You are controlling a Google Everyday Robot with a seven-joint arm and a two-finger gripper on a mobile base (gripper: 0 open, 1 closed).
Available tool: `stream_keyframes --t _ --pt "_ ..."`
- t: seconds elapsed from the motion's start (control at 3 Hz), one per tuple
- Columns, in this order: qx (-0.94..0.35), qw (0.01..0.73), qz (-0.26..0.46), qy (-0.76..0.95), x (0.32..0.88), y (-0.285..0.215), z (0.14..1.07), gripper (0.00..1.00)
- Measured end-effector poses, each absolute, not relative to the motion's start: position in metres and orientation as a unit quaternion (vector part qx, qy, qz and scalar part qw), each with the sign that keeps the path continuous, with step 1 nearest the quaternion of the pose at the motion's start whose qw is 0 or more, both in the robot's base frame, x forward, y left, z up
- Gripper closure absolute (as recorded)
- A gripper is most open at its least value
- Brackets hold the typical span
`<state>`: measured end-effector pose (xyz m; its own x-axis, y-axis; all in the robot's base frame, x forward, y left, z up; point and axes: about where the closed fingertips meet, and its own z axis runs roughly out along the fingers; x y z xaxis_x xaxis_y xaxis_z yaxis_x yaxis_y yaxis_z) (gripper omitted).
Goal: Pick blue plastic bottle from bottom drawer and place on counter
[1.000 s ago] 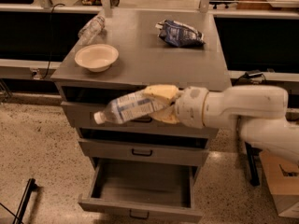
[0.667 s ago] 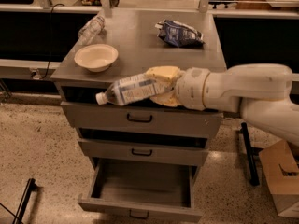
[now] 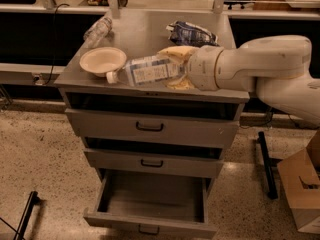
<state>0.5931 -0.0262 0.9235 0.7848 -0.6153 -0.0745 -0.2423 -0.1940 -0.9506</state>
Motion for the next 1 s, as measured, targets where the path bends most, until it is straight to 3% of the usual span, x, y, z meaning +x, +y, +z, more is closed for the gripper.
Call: stream_keyframes --t 1.0 --pt "-0.759 0.56 -0.145 0.3 0.5949 -0.0238 0.9307 1.0"
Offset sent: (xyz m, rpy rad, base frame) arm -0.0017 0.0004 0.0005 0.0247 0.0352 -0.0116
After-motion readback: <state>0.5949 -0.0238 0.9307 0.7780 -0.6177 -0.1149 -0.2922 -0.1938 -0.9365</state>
